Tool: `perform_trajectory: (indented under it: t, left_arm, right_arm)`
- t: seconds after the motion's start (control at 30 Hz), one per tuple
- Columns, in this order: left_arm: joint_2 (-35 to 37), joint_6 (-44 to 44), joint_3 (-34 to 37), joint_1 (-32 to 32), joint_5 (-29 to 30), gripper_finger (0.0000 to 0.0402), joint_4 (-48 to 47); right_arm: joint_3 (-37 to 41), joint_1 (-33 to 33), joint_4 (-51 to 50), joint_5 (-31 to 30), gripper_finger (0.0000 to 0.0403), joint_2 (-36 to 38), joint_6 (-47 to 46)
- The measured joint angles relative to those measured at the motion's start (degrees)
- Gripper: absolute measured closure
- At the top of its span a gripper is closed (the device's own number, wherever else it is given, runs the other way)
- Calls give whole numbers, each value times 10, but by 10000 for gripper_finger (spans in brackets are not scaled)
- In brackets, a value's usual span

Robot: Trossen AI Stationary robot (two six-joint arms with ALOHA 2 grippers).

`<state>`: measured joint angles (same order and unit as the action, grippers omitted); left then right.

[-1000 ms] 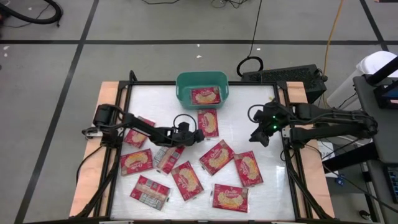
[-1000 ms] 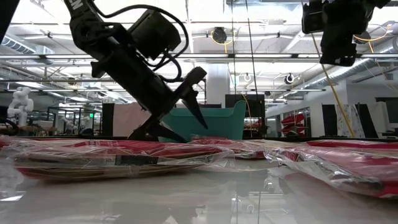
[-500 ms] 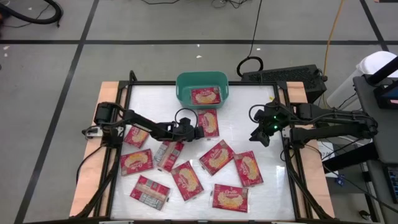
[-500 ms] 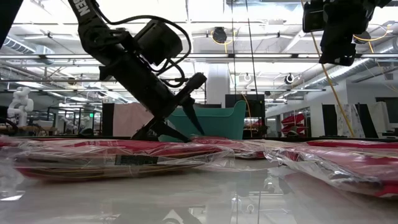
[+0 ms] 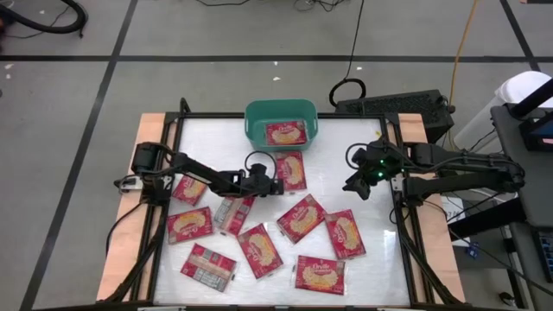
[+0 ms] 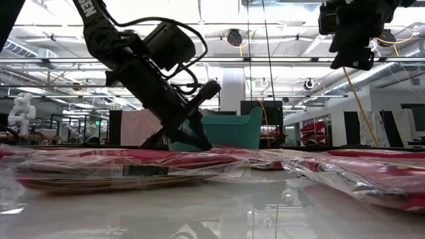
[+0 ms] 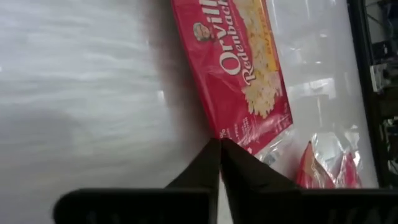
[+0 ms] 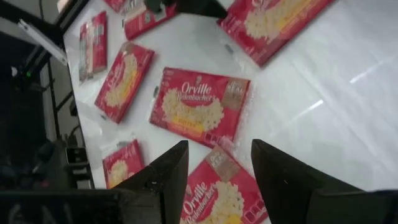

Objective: Sort popcorn bags into baskets
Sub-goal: Put the popcorn bag into the green bin

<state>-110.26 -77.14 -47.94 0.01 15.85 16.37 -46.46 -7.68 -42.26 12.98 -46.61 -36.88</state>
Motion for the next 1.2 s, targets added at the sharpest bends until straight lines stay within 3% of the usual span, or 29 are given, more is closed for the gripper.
perform_trajectory:
  t: [0.23, 0.6, 0.97, 1.2]
  left_arm:
    - [27, 98, 4, 1, -32, 398, -2]
    - [94, 152, 4, 1, -101, 400, -83]
    - [194, 276, 2, 1, -161, 401, -231]
    - [203, 314, 2, 2, -197, 401, -277]
  right_arm:
    - [0, 0, 42, -20, 234, -12, -49]
    - [0, -1, 129, -44, 234, -84, -97]
    - [0, -1, 208, -38, 234, -214, -135]
    - [0, -4, 278, 16, 234, -273, -128]
